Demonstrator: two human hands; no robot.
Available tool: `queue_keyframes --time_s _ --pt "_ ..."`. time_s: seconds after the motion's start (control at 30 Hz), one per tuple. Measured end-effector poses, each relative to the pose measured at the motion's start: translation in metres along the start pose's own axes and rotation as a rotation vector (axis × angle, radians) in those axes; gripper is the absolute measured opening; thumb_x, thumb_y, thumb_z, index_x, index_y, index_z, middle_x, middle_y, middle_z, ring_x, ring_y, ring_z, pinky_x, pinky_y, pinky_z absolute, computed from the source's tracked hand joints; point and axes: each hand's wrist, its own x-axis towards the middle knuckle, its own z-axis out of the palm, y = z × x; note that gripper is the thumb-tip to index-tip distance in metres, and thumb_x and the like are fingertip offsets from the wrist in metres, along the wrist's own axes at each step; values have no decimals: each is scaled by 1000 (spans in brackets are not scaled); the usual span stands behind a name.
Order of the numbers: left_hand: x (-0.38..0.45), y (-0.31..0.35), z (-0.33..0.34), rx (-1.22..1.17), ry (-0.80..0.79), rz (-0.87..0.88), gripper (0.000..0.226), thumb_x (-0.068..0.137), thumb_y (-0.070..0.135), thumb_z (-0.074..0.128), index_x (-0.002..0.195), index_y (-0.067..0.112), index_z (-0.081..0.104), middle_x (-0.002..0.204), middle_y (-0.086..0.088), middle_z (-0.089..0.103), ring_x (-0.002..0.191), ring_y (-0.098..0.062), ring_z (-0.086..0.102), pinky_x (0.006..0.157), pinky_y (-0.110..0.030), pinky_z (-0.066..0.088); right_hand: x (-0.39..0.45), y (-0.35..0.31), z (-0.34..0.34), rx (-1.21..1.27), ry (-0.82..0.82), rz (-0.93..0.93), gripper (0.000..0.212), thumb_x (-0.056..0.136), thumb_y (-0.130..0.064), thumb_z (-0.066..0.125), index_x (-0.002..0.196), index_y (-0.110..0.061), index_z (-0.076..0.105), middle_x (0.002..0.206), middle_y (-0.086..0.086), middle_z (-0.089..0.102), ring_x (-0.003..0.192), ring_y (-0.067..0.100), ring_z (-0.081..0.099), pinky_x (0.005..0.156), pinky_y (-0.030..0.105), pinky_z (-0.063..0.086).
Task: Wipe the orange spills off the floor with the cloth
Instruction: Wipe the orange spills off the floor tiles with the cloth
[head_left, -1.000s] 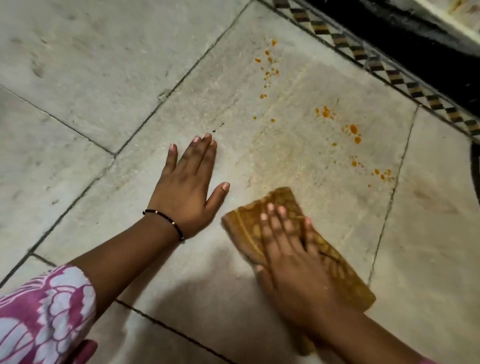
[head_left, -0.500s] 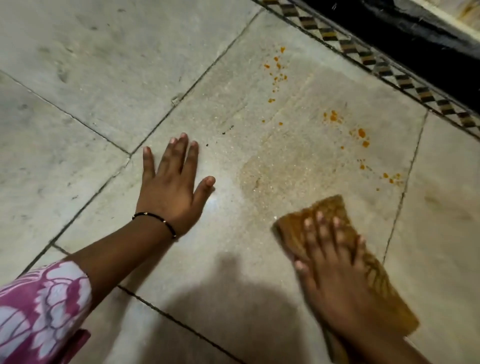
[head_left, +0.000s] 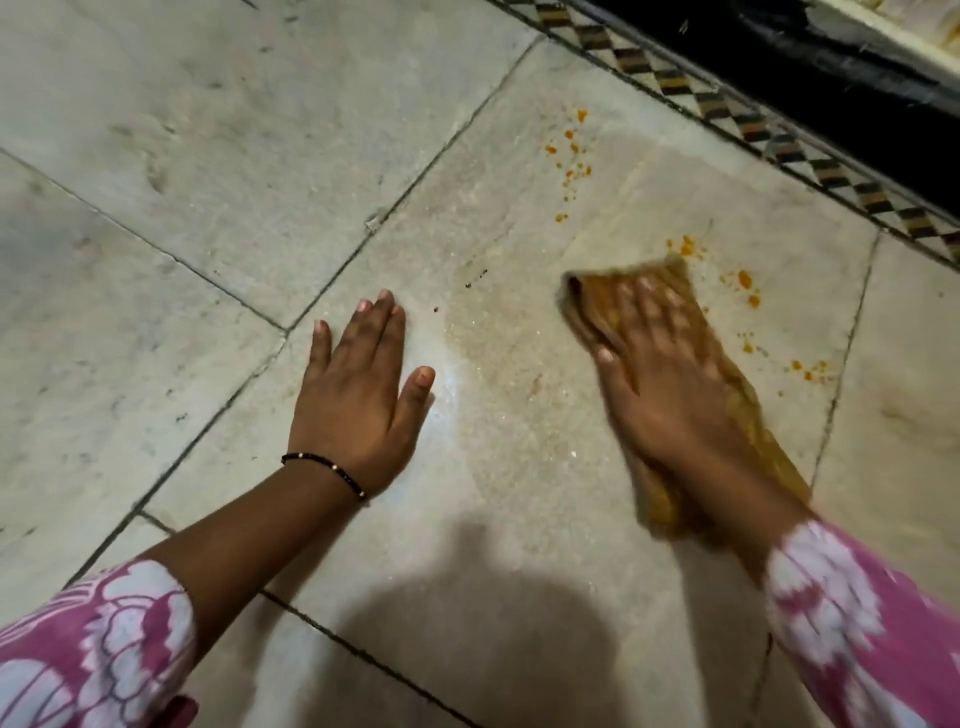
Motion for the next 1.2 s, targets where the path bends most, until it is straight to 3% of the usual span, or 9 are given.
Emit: queue_keyframes --time_s 0.1,0.17,0.23,0.33,0.43,0.6,0.8,1.0,1.2 --pt "1 3 3 38 -8 -9 78 91 60 1 150 10 13 159 -5 7 146 -17 3 117 -45 -3 -86 4 12 -5 -29 96 64 93 -54 2 150 -28 -12 159 2 -10 146 20 -8 115 56 6" --pt "0 4 4 67 -11 -15 77 91 60 6 150 10 11 159 -5 5 146 -18 2 117 -44 -4 -126 -27 25 -22 -33 61 67 93 -50 15 152 -20 1 159 8 2 146 26 2 112 58 8" --pt "-1 4 5 80 -2 -19 76 92 59 9 150 10 9 159 -6 4 146 -18 1 117 -43 -6 -120 -61 30 -20 -33 25 72 90 -50 25 151 -14 11 158 12 9 144 32 9 111 60 4" --pt "1 5 4 80 -8 -14 75 92 58 10 150 10 9 159 -6 5 146 -19 1 117 -42 -6 -56 -96 22 -56 -27 -26 73 93 -53 20 151 -12 0 159 12 -6 146 29 -6 110 61 -13" --pt "1 4 4 85 -4 -20 74 92 57 10 150 11 10 159 -5 6 146 -18 2 118 -43 -4 -3 -107 15 -37 3 1 72 95 -50 17 150 -10 -8 158 8 -17 145 22 -16 112 56 -14" --pt "-1 2 5 65 0 -1 73 92 54 10 150 10 12 159 -6 8 146 -17 4 118 -42 -4 -78 -59 19 26 2 -170 65 96 -49 18 150 -24 -8 158 -5 -11 145 12 -9 116 42 -9" --pt "2 32 -1 -57 32 82 68 93 45 28 148 7 18 158 -10 10 146 -22 6 116 -46 -2 -184 92 20 70 -67 352 74 86 -62 6 150 -27 -5 159 -1 1 145 15 -3 118 46 3" --pt "54 88 12 89 -117 397 80 86 57 18 150 9 11 159 -7 4 146 -21 1 115 -44 -5 -42 139 2 224 104 790 66 97 -50 17 152 -17 -1 160 6 -3 146 25 -4 117 48 -3" --pt "72 76 33 166 -112 383 80 88 64 15 151 15 6 159 -3 4 146 -16 1 117 -41 -6 -10 54 12 99 69 286 61 98 -47 17 151 -21 3 160 -2 -2 147 19 -2 113 53 -5"
